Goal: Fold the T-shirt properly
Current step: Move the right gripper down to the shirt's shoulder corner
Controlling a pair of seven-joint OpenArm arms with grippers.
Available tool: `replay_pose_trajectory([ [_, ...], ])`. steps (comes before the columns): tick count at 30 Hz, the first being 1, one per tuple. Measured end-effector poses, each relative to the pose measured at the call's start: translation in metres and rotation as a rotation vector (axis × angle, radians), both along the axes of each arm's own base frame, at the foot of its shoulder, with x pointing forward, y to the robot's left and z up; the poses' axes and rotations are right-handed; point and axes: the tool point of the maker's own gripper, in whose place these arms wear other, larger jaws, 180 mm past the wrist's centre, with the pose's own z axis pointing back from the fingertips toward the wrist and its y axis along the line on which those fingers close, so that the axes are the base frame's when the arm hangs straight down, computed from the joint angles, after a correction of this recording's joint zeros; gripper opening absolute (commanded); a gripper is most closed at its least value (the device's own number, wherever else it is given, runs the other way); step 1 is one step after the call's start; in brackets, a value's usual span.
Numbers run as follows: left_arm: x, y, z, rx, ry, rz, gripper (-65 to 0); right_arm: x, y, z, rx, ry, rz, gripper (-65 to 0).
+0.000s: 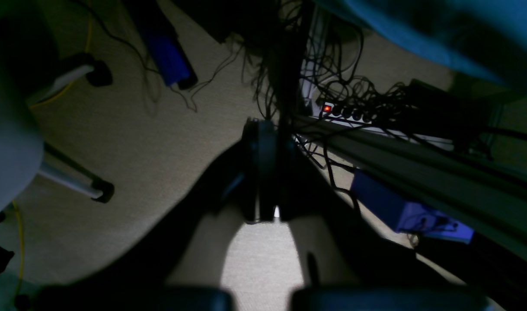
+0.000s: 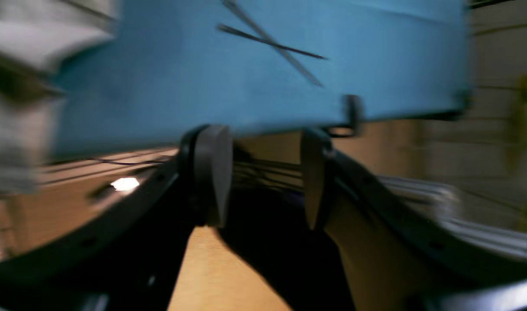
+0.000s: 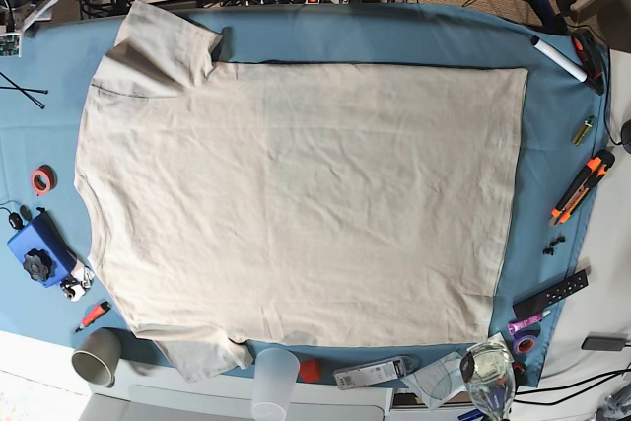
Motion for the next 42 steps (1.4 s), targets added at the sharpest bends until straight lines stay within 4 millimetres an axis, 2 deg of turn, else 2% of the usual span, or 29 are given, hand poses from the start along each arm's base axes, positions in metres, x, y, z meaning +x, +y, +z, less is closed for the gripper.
replay_pose_trajectory([
  [5, 0.0, 0.0, 0.0, 0.001, 0.0, -0.003, -65.0, 0.022, 0.031, -0.019, 0.194, -0.025, 0.134, -38.6],
  [9, 0.0, 0.0, 0.0, 0.001, -0.001, -0.002, -65.0, 0.013, 0.036, -0.05, 0.373, 0.001, 0.116, -38.6],
  [12, 0.0, 0.0, 0.0, 0.001, 0.0, -0.002, -65.0, 0.007, 0.047, -0.072, 0.548, 0.004, 0.132, -38.6],
  [19, 0.001, 0.001, 0.001, 0.003, -0.007, -0.002, -65.0, 0.004, 0.054, -0.114, 0.855, -0.018, 0.026, -38.6],
  [23, 0.001, 0.001, 0.001, 0.002, -0.007, -0.001, -65.0, 0.01, 0.061, -0.115, 0.938, -0.047, 0.012, -38.6],
  [37, 0.008, 0.001, 0.002, 0.003, -0.029, 0.0, -65.0, 0.015, 0.062, -0.113, 0.942, -0.059, 0.019, -38.7],
  [42, 0.011, -0.011, 0.004, -0.031, -0.05, -0.072, -65.0, 0.013, 0.067, -0.113, 0.975, -0.053, 0.02, -38.7],
])
